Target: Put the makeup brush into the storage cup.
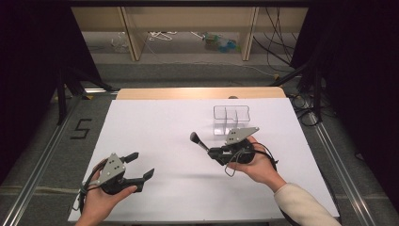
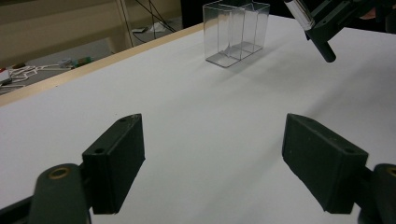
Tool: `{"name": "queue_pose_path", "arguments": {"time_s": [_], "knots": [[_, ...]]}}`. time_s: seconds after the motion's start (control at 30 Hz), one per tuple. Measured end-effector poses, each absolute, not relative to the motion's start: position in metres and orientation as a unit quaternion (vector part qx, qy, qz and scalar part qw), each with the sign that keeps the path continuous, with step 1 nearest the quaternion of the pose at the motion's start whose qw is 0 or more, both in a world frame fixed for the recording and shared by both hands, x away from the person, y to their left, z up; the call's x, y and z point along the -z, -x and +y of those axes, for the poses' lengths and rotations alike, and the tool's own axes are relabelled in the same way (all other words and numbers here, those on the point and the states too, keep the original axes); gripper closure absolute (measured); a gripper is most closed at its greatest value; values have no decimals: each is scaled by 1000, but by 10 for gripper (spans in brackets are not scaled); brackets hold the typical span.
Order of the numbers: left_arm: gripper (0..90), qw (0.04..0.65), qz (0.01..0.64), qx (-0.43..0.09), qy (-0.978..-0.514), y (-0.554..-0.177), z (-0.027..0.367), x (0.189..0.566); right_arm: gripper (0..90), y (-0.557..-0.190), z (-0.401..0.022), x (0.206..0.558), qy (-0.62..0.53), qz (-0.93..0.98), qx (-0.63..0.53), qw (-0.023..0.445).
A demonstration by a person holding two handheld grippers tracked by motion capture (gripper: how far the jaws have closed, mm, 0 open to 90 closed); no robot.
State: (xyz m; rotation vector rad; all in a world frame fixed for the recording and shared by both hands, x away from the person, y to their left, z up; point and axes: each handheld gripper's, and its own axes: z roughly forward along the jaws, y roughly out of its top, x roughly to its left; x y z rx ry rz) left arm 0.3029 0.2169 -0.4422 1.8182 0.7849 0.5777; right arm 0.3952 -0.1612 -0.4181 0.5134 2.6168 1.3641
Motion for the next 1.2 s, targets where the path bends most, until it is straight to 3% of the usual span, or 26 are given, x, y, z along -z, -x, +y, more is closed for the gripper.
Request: {"name": "queue_pose_path", "arguments": {"time_s": [1.2], "knots": [[211, 512, 327, -241, -757, -303, 217, 442, 796, -401, -174, 421, -214, 831, -506, 85]]}}
